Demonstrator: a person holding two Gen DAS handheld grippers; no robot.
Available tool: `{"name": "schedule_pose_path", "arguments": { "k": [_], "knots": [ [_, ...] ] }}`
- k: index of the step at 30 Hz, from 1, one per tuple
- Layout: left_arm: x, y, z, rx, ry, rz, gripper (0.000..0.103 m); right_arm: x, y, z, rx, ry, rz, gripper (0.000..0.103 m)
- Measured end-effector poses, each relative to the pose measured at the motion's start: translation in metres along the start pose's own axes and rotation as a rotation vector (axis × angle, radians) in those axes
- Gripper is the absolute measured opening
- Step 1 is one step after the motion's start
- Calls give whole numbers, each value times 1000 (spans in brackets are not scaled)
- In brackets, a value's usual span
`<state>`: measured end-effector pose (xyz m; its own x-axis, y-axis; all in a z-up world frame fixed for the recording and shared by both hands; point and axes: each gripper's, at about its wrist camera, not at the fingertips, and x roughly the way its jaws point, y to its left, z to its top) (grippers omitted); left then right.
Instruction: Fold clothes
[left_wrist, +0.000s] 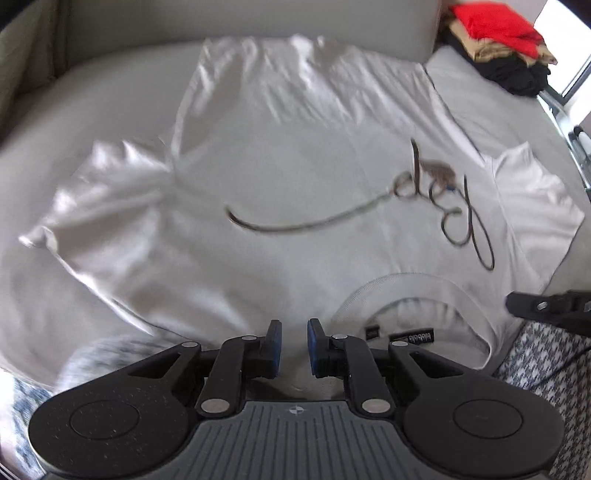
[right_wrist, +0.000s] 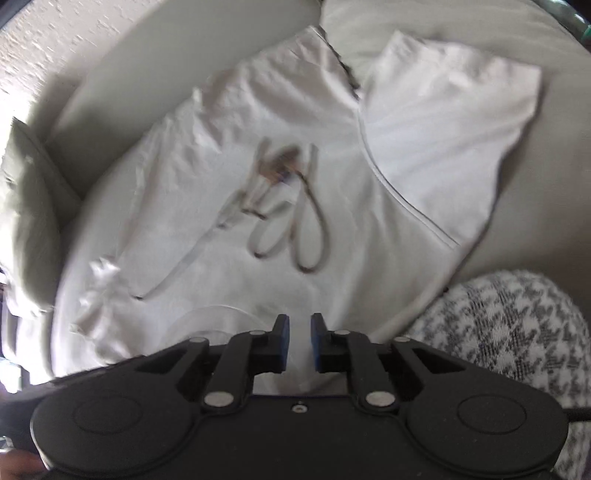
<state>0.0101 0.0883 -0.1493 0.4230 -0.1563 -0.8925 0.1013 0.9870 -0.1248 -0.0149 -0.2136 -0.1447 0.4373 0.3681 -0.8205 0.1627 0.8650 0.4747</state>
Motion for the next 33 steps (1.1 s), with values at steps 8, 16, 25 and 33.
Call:
{"name": "schedule_pose_path", "arguments": {
  "k": [8, 16, 25, 33],
  "knots": [
    [-95, 13, 61, 8, -340, -16, 16, -94, 66, 56, -132, -265, 185, 29],
    [-32, 38, 118, 1, -338, 23, 19, -29, 34, 132, -68, -333, 81, 35],
    [106, 70, 169, -90, -223, 32, 3, 108, -54, 202, 65, -209, -126, 16],
    [162, 87, 179, -149, -138, 146, 6, 147, -64, 224, 83, -189, -159, 17]
  ]
}}
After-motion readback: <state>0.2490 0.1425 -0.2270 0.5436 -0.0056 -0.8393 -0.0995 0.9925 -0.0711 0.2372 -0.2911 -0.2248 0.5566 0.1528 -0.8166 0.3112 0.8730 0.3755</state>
